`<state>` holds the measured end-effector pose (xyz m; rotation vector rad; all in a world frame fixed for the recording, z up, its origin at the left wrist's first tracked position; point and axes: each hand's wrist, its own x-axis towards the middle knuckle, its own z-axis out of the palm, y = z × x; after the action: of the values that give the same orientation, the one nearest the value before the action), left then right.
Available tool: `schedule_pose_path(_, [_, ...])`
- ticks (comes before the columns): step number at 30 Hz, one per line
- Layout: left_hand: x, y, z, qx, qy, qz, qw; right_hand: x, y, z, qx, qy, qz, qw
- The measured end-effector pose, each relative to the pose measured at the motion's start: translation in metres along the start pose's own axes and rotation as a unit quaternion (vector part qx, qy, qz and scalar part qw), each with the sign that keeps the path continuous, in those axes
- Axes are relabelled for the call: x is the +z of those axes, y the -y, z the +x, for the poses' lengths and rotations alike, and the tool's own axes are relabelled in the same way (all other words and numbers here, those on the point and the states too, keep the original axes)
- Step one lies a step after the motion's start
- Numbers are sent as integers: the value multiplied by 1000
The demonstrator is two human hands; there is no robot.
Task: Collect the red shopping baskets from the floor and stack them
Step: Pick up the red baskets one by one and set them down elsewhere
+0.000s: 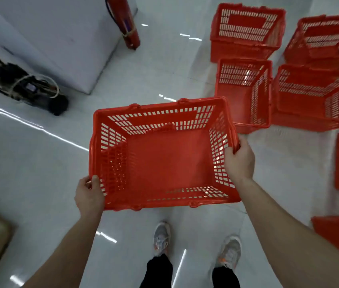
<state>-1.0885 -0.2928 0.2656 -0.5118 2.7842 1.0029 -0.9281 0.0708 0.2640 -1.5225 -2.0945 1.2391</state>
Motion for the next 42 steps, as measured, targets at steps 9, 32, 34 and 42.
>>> schedule_pose_path(9, [-11,103,57,-97,-44,-48,993,134,29,0,-44,72,-23,996])
schedule_pose_path(32, [116,68,47,140,332,267,894,149,-118,-4,87,230,-285,926])
schedule_pose_path(34, [139,39,31,193,354,297,865,121,-132,2,88,223,-308,921])
schedule_pose_path(42, [230,-73,-93,395,406,406,717,-50,-223,6,172,195,-352,899])
